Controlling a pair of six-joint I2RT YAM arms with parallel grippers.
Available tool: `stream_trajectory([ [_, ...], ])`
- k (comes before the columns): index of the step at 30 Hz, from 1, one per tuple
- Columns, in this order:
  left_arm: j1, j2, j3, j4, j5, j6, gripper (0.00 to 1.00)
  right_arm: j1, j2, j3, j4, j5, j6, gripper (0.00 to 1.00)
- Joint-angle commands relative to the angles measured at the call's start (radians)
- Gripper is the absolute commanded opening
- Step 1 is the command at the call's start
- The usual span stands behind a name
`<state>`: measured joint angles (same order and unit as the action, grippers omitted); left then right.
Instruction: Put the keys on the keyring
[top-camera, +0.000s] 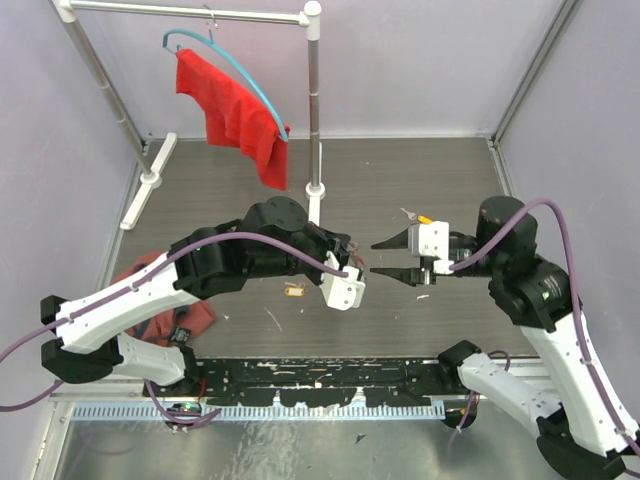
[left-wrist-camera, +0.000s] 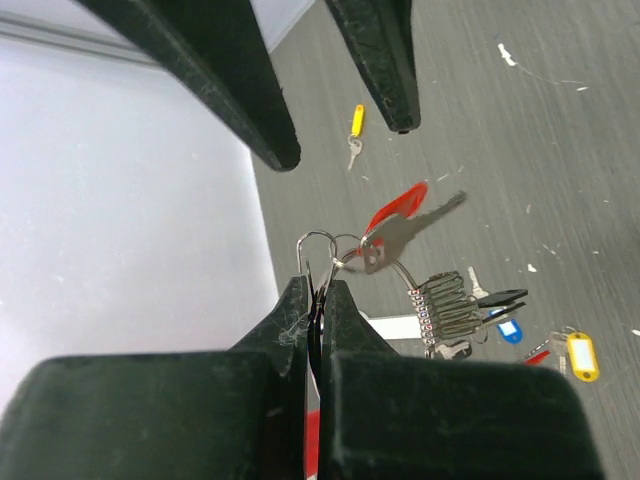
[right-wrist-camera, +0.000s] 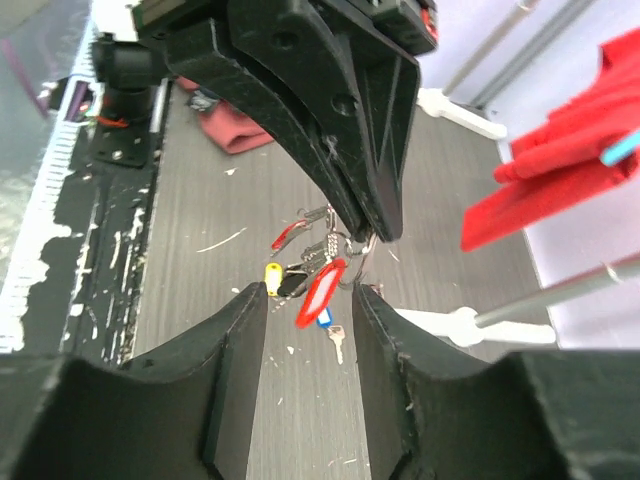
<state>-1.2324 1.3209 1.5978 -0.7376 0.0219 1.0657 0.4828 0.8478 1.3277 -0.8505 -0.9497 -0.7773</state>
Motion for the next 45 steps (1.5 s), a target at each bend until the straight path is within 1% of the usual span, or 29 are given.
stream_trajectory([
  [1,0.002,-0.016,-0.022,0.134,-0.078,-0.005,0.00,0.005,-0.100,-0.122,0.400,0.191,0.478,0.52],
  [2,0.001,-0.021,-0.035,0.160,-0.092,-0.006,0.00,0.005,-0.119,-0.148,0.455,0.246,0.572,0.54],
  [4,0.001,-0.030,-0.061,0.213,-0.120,-0.015,0.00,0.005,-0.144,-0.172,0.498,0.321,0.700,0.55],
  [8,0.001,-0.043,-0.107,0.309,-0.150,-0.030,0.00,0.005,-0.147,-0.150,0.490,0.435,0.908,0.58],
  [12,0.001,-0.041,-0.111,0.343,-0.162,-0.036,0.00,0.005,-0.111,-0.104,0.470,0.415,1.023,0.59],
  [13,0.001,-0.038,-0.109,0.346,-0.164,-0.038,0.00,0.005,-0.101,-0.097,0.470,0.440,1.058,0.59],
  [16,0.002,-0.032,-0.110,0.363,-0.172,-0.043,0.00,0.006,-0.064,-0.073,0.440,0.474,1.136,0.53],
  [18,0.001,-0.035,-0.114,0.375,-0.174,-0.045,0.00,0.005,-0.021,-0.031,0.376,0.499,1.156,0.48],
  [20,0.002,-0.039,-0.117,0.385,-0.172,-0.051,0.00,0.006,0.015,-0.001,0.344,0.463,1.165,0.45],
  [25,0.002,-0.044,-0.129,0.392,-0.147,-0.065,0.00,0.005,0.027,0.004,0.364,0.442,1.188,0.44],
  [27,0.002,-0.080,-0.131,0.394,-0.140,-0.071,0.00,0.005,0.028,0.006,0.366,0.444,1.185,0.41],
  [33,0.002,-0.083,-0.129,0.384,-0.134,-0.075,0.00,0.006,0.027,-0.001,0.360,0.420,1.178,0.32],
  [40,0.002,-0.081,-0.126,0.380,-0.128,-0.079,0.00,0.005,0.024,-0.008,0.377,0.385,1.176,0.32],
  [45,0.002,-0.076,-0.122,0.379,-0.124,-0.078,0.00,0.005,0.032,-0.012,0.384,0.364,1.182,0.29],
])
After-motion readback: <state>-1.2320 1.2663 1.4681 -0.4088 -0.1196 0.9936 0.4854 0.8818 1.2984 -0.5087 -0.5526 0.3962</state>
